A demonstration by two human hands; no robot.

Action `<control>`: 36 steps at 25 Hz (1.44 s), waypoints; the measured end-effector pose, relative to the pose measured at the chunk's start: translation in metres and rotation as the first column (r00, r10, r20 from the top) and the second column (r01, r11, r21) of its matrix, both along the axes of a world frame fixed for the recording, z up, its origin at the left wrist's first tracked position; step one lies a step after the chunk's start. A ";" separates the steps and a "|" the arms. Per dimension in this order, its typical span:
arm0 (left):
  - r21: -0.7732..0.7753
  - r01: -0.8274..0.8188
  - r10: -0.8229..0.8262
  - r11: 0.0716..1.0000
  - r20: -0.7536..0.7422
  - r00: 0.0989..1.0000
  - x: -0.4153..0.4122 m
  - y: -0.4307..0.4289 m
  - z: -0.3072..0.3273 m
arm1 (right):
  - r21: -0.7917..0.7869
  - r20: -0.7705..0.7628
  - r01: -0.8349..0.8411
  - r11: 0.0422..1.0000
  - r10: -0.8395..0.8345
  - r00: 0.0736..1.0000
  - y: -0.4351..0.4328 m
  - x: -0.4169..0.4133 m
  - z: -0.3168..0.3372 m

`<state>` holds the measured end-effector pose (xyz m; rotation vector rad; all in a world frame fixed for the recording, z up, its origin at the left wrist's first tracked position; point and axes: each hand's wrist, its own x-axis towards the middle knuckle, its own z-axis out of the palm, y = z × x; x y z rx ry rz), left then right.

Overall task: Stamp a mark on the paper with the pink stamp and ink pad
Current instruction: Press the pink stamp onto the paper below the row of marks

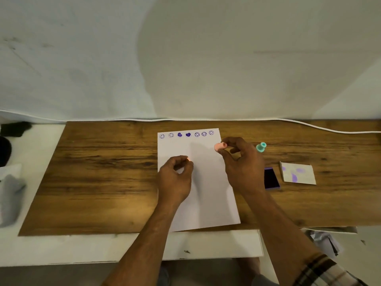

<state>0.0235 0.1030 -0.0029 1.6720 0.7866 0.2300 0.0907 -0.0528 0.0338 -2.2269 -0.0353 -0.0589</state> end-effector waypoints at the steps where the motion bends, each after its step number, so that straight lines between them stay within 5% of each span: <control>1: -0.026 0.000 0.000 1.000 -0.010 1.000 -0.002 -0.003 -0.001 | 0.021 0.013 -0.012 1.000 0.012 1.000 0.003 -0.001 -0.002; 6: -0.081 0.020 -0.020 0.996 0.006 1.000 -0.007 -0.018 0.004 | 0.128 0.006 -0.051 0.990 0.051 0.999 0.028 -0.007 -0.010; 10: -0.196 -0.147 0.156 0.970 0.033 0.987 -0.010 0.002 0.006 | 0.227 -0.089 -0.104 0.968 0.127 0.988 0.062 -0.004 -0.020; 16: -0.580 -0.399 0.456 0.710 -0.053 0.888 -0.009 0.024 0.009 | 0.262 -0.088 -0.208 0.942 0.238 0.967 0.122 0.022 -0.034; 36: -0.664 -0.406 0.536 0.628 -0.010 0.844 -0.006 0.024 0.004 | 0.172 -0.115 -0.235 0.957 0.257 0.960 0.136 0.021 -0.055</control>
